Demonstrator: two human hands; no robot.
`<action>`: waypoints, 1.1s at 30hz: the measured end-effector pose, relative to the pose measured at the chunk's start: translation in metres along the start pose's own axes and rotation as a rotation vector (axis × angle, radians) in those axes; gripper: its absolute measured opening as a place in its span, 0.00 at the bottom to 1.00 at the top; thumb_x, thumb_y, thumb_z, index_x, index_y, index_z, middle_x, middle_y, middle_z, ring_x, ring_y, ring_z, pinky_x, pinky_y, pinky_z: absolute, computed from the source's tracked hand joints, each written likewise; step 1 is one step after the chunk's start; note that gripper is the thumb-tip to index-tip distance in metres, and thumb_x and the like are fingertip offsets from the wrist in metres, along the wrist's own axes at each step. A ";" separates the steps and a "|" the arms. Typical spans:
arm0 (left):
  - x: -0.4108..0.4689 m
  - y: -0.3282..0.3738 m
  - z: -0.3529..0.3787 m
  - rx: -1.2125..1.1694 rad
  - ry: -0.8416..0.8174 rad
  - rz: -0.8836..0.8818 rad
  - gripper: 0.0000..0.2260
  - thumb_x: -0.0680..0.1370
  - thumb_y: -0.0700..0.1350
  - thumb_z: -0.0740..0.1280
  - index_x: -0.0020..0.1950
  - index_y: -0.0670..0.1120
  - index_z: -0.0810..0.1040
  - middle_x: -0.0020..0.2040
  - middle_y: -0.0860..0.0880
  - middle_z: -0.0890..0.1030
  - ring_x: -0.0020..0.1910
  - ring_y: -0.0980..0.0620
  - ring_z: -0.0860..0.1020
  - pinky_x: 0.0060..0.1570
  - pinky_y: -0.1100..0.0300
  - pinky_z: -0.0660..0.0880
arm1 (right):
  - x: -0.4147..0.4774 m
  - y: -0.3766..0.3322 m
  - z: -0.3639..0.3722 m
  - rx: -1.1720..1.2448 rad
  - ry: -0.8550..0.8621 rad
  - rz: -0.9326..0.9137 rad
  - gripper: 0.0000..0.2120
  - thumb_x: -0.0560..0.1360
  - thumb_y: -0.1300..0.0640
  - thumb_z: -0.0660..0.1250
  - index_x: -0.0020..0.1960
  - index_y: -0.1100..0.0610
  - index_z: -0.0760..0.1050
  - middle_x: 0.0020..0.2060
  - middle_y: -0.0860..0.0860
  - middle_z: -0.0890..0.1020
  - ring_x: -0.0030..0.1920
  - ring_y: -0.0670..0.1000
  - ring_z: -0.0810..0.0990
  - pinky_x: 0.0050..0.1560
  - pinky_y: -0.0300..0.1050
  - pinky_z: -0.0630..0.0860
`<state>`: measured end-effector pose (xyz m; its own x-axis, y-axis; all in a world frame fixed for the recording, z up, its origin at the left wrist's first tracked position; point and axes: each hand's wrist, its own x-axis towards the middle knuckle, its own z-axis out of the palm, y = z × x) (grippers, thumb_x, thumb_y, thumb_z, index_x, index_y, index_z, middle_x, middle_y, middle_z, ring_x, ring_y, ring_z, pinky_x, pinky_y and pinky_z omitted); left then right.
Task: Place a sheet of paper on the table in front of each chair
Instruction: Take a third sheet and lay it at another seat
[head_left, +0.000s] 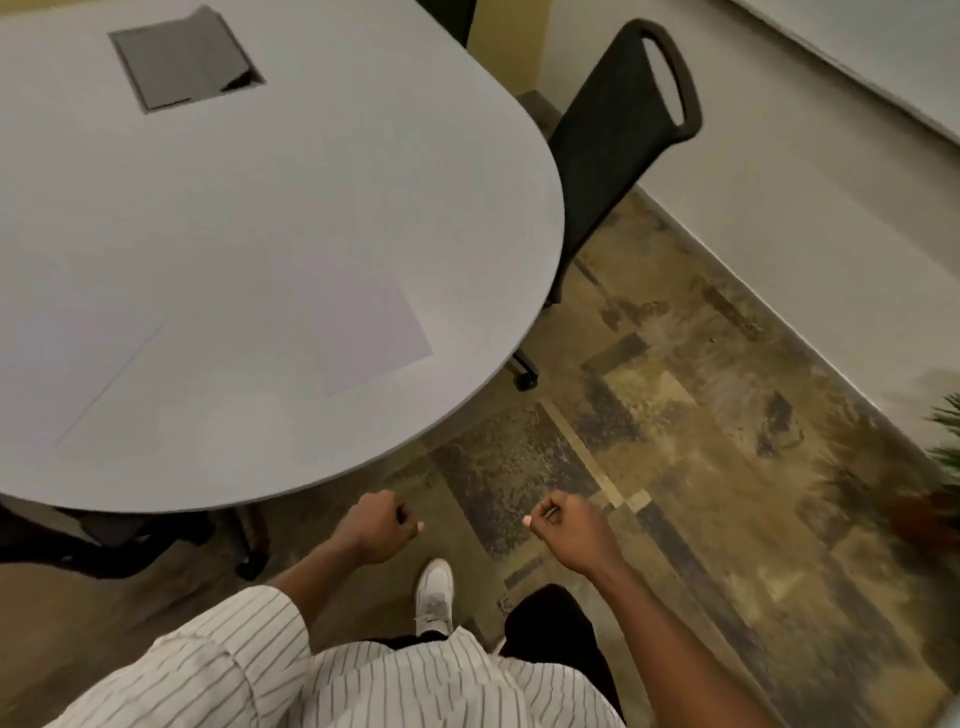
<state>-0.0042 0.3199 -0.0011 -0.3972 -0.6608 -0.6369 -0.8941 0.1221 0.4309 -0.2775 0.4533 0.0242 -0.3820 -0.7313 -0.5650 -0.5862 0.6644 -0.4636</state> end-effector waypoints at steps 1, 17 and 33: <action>0.005 0.001 -0.005 -0.011 0.007 -0.020 0.16 0.79 0.56 0.74 0.39 0.46 0.80 0.40 0.47 0.87 0.41 0.47 0.86 0.47 0.47 0.83 | 0.012 -0.006 -0.006 -0.003 -0.005 -0.014 0.10 0.80 0.44 0.74 0.45 0.50 0.80 0.37 0.47 0.84 0.39 0.47 0.83 0.39 0.47 0.78; 0.092 0.071 -0.039 -0.378 0.237 -0.356 0.10 0.81 0.53 0.74 0.44 0.49 0.82 0.40 0.50 0.86 0.41 0.51 0.85 0.46 0.56 0.82 | 0.217 -0.059 -0.109 -0.248 -0.276 -0.320 0.08 0.78 0.44 0.75 0.48 0.48 0.82 0.42 0.44 0.84 0.44 0.45 0.83 0.43 0.45 0.79; 0.140 0.085 -0.095 -0.602 0.397 -0.541 0.10 0.81 0.54 0.73 0.48 0.48 0.83 0.43 0.51 0.87 0.43 0.50 0.86 0.52 0.48 0.85 | 0.328 -0.180 -0.118 -0.296 -0.395 -0.478 0.09 0.77 0.44 0.75 0.50 0.48 0.83 0.47 0.48 0.87 0.47 0.50 0.85 0.51 0.49 0.82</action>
<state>-0.1166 0.1678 0.0070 0.2472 -0.7363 -0.6299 -0.6343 -0.6144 0.4693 -0.3817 0.0758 0.0032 0.2236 -0.7852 -0.5774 -0.8175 0.1715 -0.5498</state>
